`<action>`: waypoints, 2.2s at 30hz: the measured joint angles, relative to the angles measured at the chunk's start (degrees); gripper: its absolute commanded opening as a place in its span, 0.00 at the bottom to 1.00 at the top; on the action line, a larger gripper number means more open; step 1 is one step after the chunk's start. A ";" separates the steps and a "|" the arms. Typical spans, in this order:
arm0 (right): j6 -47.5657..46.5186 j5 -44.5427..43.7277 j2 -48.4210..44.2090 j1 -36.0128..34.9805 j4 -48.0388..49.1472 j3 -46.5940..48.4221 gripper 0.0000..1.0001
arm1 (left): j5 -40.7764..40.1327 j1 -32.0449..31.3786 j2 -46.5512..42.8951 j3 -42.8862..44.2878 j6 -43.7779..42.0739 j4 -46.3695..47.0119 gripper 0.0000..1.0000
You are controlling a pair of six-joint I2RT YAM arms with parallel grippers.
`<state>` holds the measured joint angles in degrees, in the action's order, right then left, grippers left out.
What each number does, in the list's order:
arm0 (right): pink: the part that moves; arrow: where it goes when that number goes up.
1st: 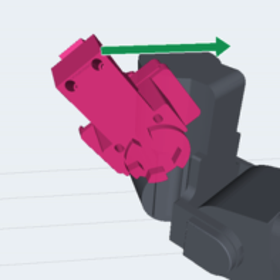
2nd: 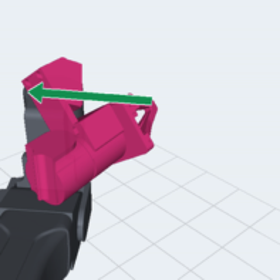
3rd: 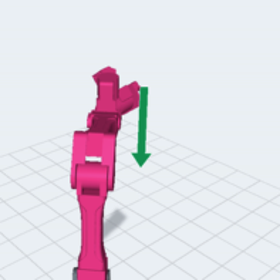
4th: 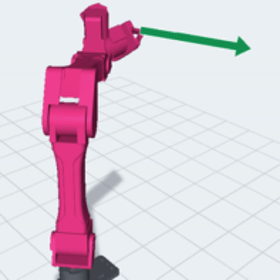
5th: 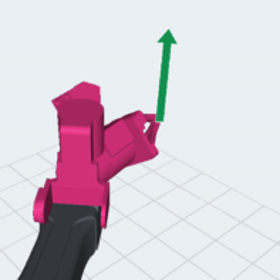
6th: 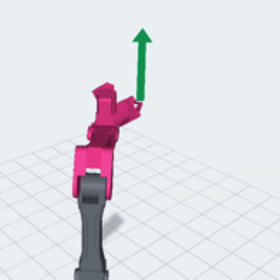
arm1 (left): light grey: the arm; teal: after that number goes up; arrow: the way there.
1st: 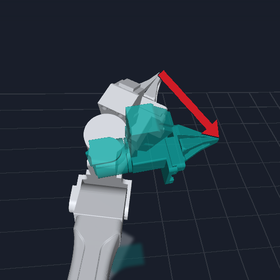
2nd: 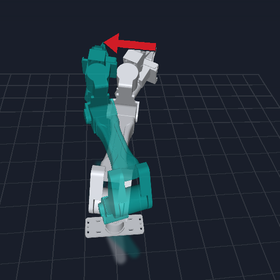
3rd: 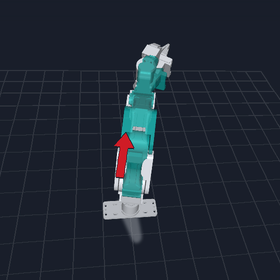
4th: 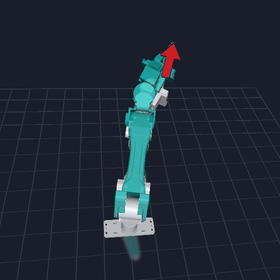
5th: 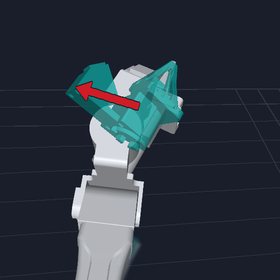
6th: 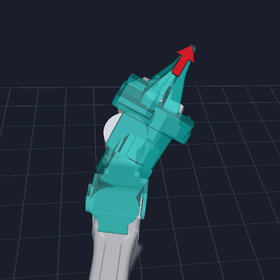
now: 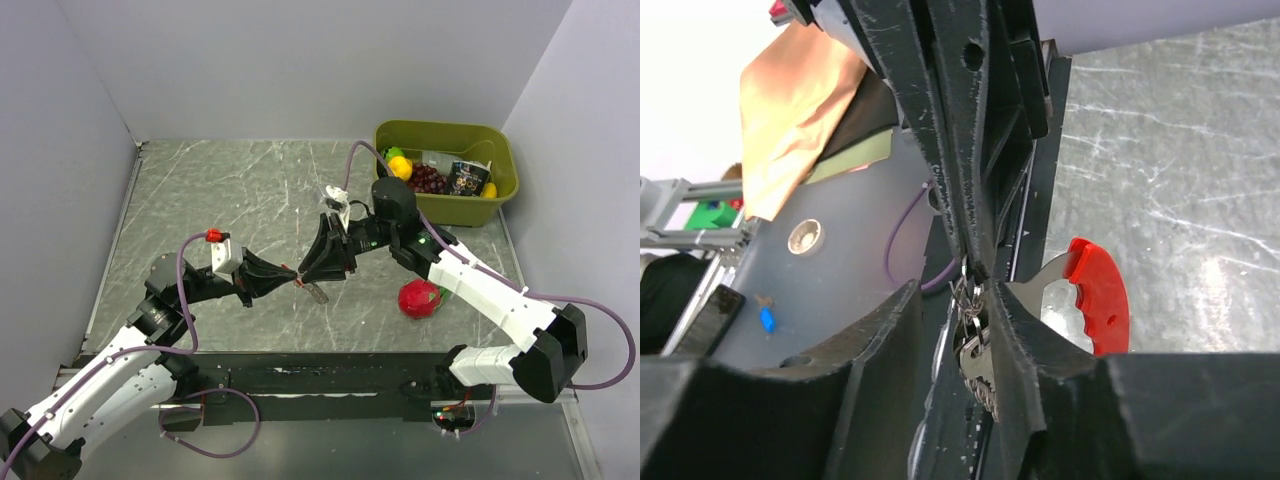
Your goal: Put the keys on the keyring
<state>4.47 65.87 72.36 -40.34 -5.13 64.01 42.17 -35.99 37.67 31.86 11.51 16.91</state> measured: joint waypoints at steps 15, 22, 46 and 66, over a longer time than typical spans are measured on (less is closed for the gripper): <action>1.14 -0.61 0.55 -0.02 1.86 -0.61 0.00 | -0.59 -0.09 -0.33 0.00 1.51 -0.28 0.01; -4.63 -3.08 0.83 -0.44 -6.84 2.97 0.00 | -1.07 -0.11 0.20 3.63 -1.42 -7.61 0.19; -28.17 -9.14 4.50 -0.37 -44.98 17.03 0.00 | 4.26 -0.11 18.18 31.28 -21.84 -41.92 0.45; -29.33 -9.09 4.31 -0.37 -45.57 16.98 0.00 | 8.94 -5.42 26.75 33.79 -25.94 -45.66 0.22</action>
<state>-24.86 56.77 76.66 -40.71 -50.70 80.99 51.11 -41.41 64.42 65.65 -14.44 -28.75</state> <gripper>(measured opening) 0.015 0.261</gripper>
